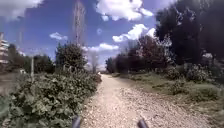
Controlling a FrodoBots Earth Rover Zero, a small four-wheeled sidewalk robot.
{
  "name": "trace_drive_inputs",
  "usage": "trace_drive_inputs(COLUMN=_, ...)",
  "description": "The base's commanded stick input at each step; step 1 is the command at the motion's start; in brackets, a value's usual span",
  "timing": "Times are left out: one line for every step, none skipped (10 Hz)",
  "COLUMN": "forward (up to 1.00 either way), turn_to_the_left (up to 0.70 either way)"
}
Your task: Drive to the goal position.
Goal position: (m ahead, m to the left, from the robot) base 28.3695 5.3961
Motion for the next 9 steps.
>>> trace_drive_inputs(forward=0.70, turn_to_the_left=0.00)
trace_drive_inputs(forward=0.70, turn_to_the_left=0.00)
trace_drive_inputs(forward=0.70, turn_to_the_left=0.00)
trace_drive_inputs(forward=0.70, turn_to_the_left=0.00)
trace_drive_inputs(forward=0.70, turn_to_the_left=0.00)
trace_drive_inputs(forward=0.70, turn_to_the_left=0.00)
trace_drive_inputs(forward=0.70, turn_to_the_left=0.00)
trace_drive_inputs(forward=0.70, turn_to_the_left=0.00)
trace_drive_inputs(forward=0.70, turn_to_the_left=0.00)
